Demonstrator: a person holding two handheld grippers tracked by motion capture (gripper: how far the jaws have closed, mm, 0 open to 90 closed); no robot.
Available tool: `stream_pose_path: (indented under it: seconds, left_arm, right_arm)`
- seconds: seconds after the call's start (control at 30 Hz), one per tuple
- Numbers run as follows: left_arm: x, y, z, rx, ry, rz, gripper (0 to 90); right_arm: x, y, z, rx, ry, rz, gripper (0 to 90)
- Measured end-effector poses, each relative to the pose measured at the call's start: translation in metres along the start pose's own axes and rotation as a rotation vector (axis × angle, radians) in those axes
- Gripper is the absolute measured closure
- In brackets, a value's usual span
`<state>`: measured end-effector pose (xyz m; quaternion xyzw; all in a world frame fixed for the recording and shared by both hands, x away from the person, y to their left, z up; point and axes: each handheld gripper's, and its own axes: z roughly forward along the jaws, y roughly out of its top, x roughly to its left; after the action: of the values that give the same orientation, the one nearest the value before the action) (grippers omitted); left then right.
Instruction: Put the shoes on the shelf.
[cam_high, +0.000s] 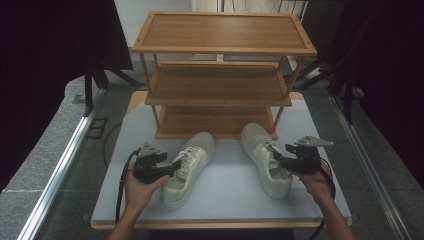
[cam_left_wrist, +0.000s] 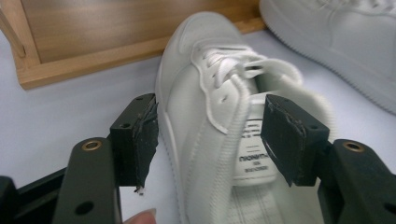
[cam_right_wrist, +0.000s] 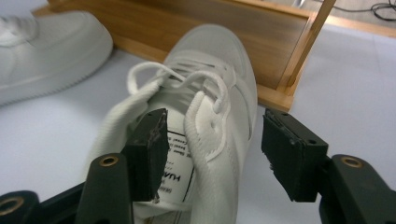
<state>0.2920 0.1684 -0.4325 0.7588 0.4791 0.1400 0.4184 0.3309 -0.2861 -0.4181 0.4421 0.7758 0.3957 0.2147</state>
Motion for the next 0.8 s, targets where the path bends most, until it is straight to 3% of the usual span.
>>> stream_pose_path:
  seconds: [0.03, 0.1, 0.23, 0.3, 0.37, 0.4, 0.5, 0.53, 0.67, 0.8]
  left_arm:
    - [0.001, 0.000, 0.003, 0.007, 0.001, -0.002, 37.2]
    - [0.003, 0.003, 0.013, 0.034, -0.046, -0.043, 37.3]
    - [0.004, 0.005, 0.026, 0.073, -0.029, -0.043, 37.7]
    - [0.006, 0.005, 0.031, 0.077, 0.009, -0.034, 43.6]
    - [0.008, 0.003, 0.032, 0.076, -0.001, -0.046, 44.7]
    - [0.008, 0.003, 0.032, 0.078, -0.018, -0.057, 53.1]
    - [0.004, 0.004, 0.032, 0.082, -0.013, -0.028, 65.3]
    - [0.000, 0.005, 0.032, 0.089, 0.022, 0.005, 68.3]
    - [-0.005, 0.007, 0.033, 0.103, 0.062, 0.032, 75.4]
    - [-0.007, 0.006, 0.034, 0.096, 0.083, 0.050, 78.9]
  right_arm:
    - [0.000, 0.000, 0.002, 0.009, -0.004, -0.006, 42.7]
    - [0.000, 0.000, 0.011, 0.039, -0.011, -0.025, 43.3]
    - [-0.002, -0.001, 0.019, 0.047, -0.024, -0.030, 45.2]
    - [-0.004, -0.001, 0.027, 0.054, -0.055, -0.023, 50.2]
    - [-0.005, -0.002, 0.028, 0.058, -0.064, -0.021, 52.6]
    - [-0.006, -0.004, 0.032, 0.062, -0.053, -0.018, 57.9]
    - [-0.004, -0.004, 0.034, 0.066, -0.053, -0.037, 65.4]
    - [-0.003, -0.004, 0.034, 0.073, -0.071, -0.051, 68.7]
    - [-0.001, -0.003, 0.036, 0.089, -0.108, -0.068, 78.9]
    - [-0.004, -0.005, 0.036, 0.084, -0.118, -0.060, 83.1]
